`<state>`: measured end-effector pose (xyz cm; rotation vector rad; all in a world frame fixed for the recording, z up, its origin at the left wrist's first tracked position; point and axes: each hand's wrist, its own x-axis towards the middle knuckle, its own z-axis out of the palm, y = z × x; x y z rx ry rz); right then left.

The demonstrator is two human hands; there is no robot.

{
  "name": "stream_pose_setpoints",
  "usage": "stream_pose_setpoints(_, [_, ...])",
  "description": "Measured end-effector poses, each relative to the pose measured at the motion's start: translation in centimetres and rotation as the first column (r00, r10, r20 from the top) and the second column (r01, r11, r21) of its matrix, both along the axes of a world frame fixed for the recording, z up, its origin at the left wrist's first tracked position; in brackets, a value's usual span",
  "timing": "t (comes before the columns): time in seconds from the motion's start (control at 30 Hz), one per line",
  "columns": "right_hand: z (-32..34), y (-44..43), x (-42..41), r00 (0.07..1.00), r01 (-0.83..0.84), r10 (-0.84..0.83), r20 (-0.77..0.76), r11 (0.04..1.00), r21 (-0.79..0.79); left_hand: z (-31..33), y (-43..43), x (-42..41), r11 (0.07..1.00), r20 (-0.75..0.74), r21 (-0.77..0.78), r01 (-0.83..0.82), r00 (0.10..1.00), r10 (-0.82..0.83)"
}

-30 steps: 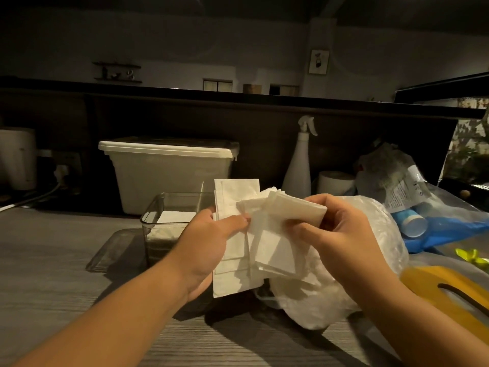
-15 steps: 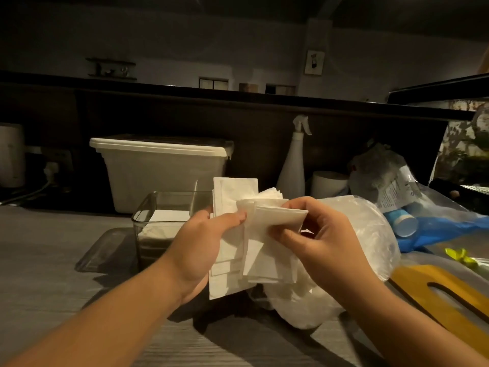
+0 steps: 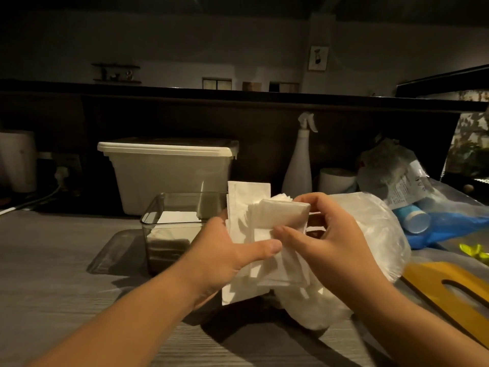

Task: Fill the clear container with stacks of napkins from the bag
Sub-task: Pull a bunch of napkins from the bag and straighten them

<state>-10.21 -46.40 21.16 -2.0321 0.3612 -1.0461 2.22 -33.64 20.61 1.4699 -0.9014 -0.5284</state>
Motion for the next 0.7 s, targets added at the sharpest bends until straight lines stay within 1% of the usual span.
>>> stream_pose_setpoints(0.03, [0.1, 0.0, -0.1, 1.000, -0.004, 0.004, 0.005, 1.000, 0.028, -0.1, -0.1, 0.0, 1.000, -0.015, -0.014, -0.020, 1.000, 0.020])
stream_pose_setpoints(0.1, [0.3, -0.2, -0.2, 0.999, -0.038, 0.035, 0.021, 0.985, 0.168, 0.0, 0.0, 0.1, 0.998, -0.057, -0.046, -0.039, 0.998, 0.036])
stream_pose_setpoints(0.17, [0.5, -0.7, -0.3, 0.991, -0.128, 0.131, 0.011, 0.937, 0.325, 0.2, 0.1, 0.2, 0.998, -0.089, -0.065, -0.008, 0.996, 0.003])
stream_pose_setpoints(0.23, [0.6, -0.9, -0.3, 0.968, -0.215, 0.250, -0.033, 0.885, 0.413, 0.5, 0.2, 0.1, 0.997, -0.111, -0.074, 0.037, 0.993, -0.045])
stream_pose_setpoints(0.3, [0.6, -0.8, -0.3, 0.958, -0.232, 0.281, -0.059, 0.881, 0.413, 0.6, 0.3, 0.1, 0.996, -0.115, -0.077, 0.049, 0.992, -0.058])
stream_pose_setpoints(0.4, [0.5, -0.9, -0.2, 0.965, -0.226, 0.262, -0.032, 0.883, 0.411, 0.5, 0.3, 0.2, 0.996, -0.114, -0.072, 0.056, 0.991, -0.064])
stream_pose_setpoints(0.5, [0.7, -1.1, -0.4, 0.948, -0.275, 0.318, -0.001, 0.824, 0.495, 0.7, 0.5, 0.4, 0.996, -0.112, -0.059, 0.064, 0.991, -0.070])
stream_pose_setpoints(0.53, [0.9, -1.1, -0.5, 0.939, -0.297, 0.344, -0.012, 0.828, 0.476, 0.9, 0.6, 0.3, 0.995, -0.096, -0.065, 0.079, 0.992, -0.085])
stream_pose_setpoints(0.57, [1.0, -1.0, -0.6, 0.936, -0.307, 0.351, -0.030, 0.853, 0.421, 1.1, 0.7, 0.3, 0.994, -0.085, -0.075, 0.085, 0.992, -0.091])
stream_pose_setpoints(0.6, [1.1, -0.9, -0.7, 0.943, -0.299, 0.332, -0.032, 0.884, 0.360, 1.3, 0.7, 0.2, 0.993, -0.086, -0.088, 0.080, 0.992, -0.088])
stream_pose_setpoints(0.7, [1.1, -0.3, -0.8, 0.979, -0.202, 0.204, 0.012, 0.955, 0.216, 1.5, 0.7, 0.0, 0.992, -0.110, -0.124, 0.033, 0.993, -0.046])
